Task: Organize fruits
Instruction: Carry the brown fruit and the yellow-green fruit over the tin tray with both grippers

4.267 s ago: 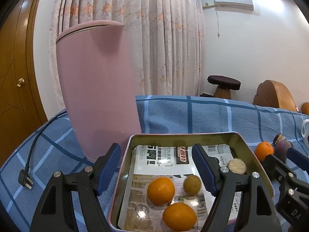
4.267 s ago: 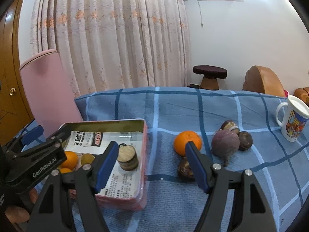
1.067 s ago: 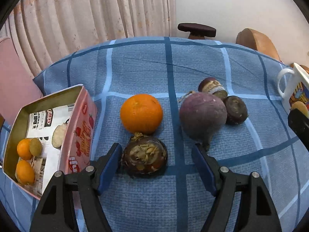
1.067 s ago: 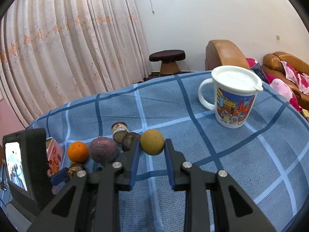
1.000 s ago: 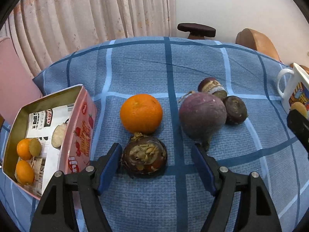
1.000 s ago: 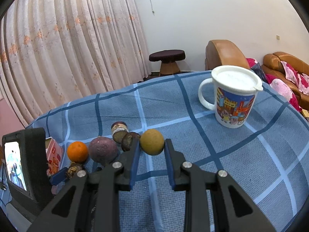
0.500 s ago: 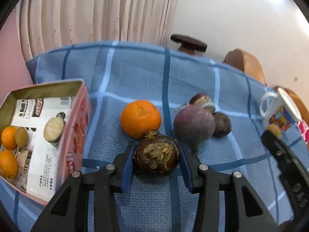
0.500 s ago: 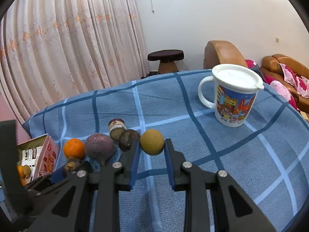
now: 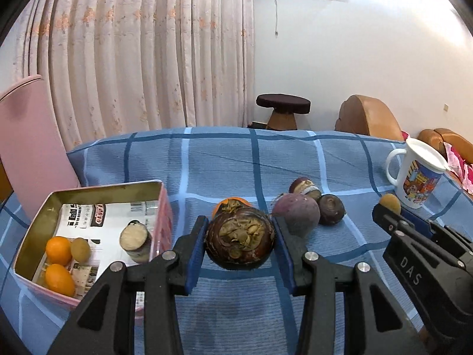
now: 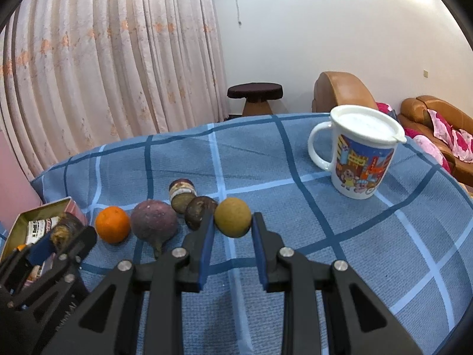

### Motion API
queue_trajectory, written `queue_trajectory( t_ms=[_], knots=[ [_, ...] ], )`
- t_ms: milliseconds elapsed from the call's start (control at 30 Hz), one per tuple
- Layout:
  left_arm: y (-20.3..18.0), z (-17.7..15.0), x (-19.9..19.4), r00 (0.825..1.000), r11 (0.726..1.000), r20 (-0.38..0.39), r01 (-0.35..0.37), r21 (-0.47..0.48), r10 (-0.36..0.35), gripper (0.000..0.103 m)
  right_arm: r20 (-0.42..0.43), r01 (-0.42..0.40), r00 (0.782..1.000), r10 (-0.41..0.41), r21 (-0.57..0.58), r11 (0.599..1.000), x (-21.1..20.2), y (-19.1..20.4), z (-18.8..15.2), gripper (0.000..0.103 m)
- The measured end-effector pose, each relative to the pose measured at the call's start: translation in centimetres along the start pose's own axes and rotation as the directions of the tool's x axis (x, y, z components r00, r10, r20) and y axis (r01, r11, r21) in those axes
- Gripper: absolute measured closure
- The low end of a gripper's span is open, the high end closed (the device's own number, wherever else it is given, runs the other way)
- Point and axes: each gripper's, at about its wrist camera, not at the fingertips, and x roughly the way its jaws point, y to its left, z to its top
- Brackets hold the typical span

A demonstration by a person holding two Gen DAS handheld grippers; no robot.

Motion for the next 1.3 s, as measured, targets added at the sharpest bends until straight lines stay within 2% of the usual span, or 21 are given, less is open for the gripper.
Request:
queue_trajectory(
  t_ms=[300,733,1067,1300],
  knots=[
    [1.4,-0.4,-0.2,1.0,1.0,0.002,-0.006,-0.018,0.006,0.058,0.051,-0.004,0.999,0.005,-0.021,1.0,-1.1,0.9,-0.3,0.074],
    [2.9,-0.7,-1.4,0.998,0.999,0.048,-0.046,0.014,0.045,0.058,0.141,-0.018,0.989,0.034,-0.108,0.994,-3.0,3.7,-0.8,0.074],
    [5.1,-0.8,-2.1,0.993,0.996,0.087,-0.082,0.044,0.078,0.058,0.162,-0.023,0.986,0.043,-0.121,0.992,-3.6,5.0,-1.3,0.074],
    [7.7,-0.7,-2.3,0.991,0.995,0.094,-0.098,0.025,0.095,0.058,0.157,-0.027,0.986,0.049,-0.141,0.99,-3.8,7.1,-1.8,0.074]
  ],
)
